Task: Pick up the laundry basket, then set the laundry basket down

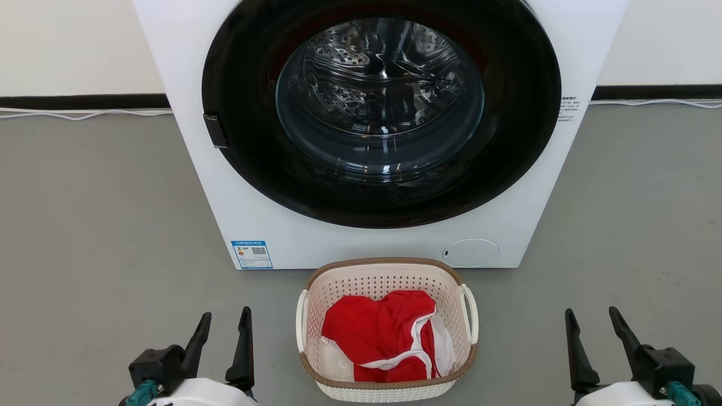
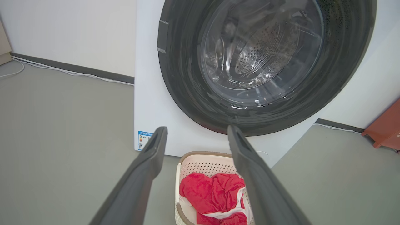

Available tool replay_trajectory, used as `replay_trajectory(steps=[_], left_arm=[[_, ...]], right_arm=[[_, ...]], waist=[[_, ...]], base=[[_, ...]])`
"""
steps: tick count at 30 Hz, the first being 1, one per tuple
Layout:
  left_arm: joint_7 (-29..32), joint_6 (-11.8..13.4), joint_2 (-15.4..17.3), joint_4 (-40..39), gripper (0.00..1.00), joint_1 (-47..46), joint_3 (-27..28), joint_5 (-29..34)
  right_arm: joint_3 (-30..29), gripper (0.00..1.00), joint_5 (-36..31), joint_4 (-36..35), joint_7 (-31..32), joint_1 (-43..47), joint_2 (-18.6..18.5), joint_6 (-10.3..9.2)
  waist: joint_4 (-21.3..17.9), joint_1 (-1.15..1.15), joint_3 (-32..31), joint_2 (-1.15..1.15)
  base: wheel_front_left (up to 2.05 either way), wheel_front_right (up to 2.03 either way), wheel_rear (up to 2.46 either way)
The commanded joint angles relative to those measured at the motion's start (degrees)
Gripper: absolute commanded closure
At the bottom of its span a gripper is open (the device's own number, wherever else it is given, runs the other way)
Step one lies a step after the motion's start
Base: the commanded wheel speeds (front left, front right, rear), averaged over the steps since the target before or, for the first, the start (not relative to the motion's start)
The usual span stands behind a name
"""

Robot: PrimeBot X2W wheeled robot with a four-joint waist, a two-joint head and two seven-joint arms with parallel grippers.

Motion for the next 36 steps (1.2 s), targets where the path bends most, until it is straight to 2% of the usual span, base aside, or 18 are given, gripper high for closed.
replay_trajectory(steps=[1, 8, 26, 36], left_arm=[[-0.85, 0.67, 0.54, -1.17, 0.00, -1.51, 1.36, 1.71], [-1.94, 0.89, 0.59, -0.96, 0.00, -1.53, 1.15, 5.72], [-1.94, 0.96, 0.59, -0.26, 0.00, -1.58, 1.36, 5.42], [-1.94, 1.02, 0.59, 0.01, 0.00, -4.64, 0.77, 5.33]], right_arm=[[0.99, 0.00, -1.99, -1.02, -1.15, -1.43, -0.97, 0.38], [0.79, 0.00, -6.74, -0.78, -2.24, -1.35, -1.03, 0.41], [0.10, 0.00, -6.09, -0.79, -2.24, -1.59, -1.03, 0.41], [-1.06, 0.00, -4.90, 1.19, -2.24, -4.70, -1.03, 0.41]], waist=[[-0.01, 0.00, 0.02, 0.00], [-0.08, 0.00, 0.07, 0.00], [-0.37, 0.00, 0.37, 0.00], [-0.38, 0.00, 5.06, 0.00]], base=[[0.00, 0.00, 0.00], [0.00, 0.00, 0.00], [0.00, 0.00, 0.00], [0.00, 0.00, 0.00]])
